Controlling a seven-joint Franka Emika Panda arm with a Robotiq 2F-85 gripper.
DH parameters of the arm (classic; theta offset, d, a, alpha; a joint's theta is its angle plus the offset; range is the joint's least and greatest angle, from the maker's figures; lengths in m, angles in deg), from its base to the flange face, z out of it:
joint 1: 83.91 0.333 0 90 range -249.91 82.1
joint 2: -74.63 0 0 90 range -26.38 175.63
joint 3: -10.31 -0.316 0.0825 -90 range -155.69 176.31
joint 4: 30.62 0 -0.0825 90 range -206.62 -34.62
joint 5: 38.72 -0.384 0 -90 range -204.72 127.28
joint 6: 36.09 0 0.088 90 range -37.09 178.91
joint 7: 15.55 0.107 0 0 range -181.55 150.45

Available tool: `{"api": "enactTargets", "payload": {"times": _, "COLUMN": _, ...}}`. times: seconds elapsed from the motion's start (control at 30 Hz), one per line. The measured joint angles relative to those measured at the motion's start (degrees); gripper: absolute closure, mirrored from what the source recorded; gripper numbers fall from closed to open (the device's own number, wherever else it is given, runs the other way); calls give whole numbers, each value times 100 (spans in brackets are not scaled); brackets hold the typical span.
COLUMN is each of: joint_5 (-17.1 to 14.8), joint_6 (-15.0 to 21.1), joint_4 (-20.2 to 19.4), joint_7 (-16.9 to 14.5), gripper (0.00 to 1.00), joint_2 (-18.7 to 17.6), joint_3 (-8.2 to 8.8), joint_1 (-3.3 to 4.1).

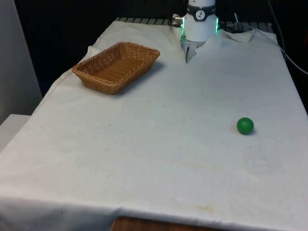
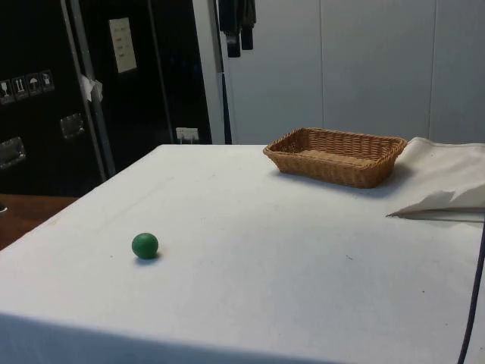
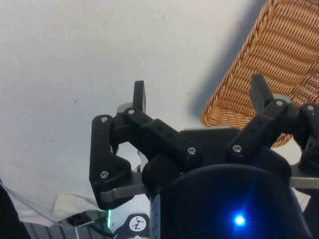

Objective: Pick up the ball and place it into the basket.

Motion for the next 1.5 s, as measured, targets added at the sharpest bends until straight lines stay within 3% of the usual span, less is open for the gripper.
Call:
{"api": "enactTargets", "payload": {"times": 0.37, "joint_5": 11, "joint_6": 40, "joint_4": -120, "joint_7": 103, "gripper": 0, "joint_2": 23, "joint_3": -109, "joint_1": 0}}
{"api": "enactTargets", "payload": {"times": 0.73, "joint_5": 40, "joint_6": 590, "joint_4": -407, "joint_7": 464, "gripper": 0, "joint_2": -241, "joint_3": -407, "joint_1": 11}}
{"api": "enactTargets", "payload": {"times": 1.13, "joint_5": 0, "joint_6": 814, "joint_4": -275, "joint_7": 665, "gripper": 0, "joint_2": -636, "joint_3": -602, "joint_1": 23}}
{"api": "enactTargets", "payload": {"times": 1.5, "joint_5": -212, "joint_6": 894, "joint_4": 155, "joint_7": 768, "gripper": 0, "joint_2": -1209, "joint_3": -819, "joint_1": 29}}
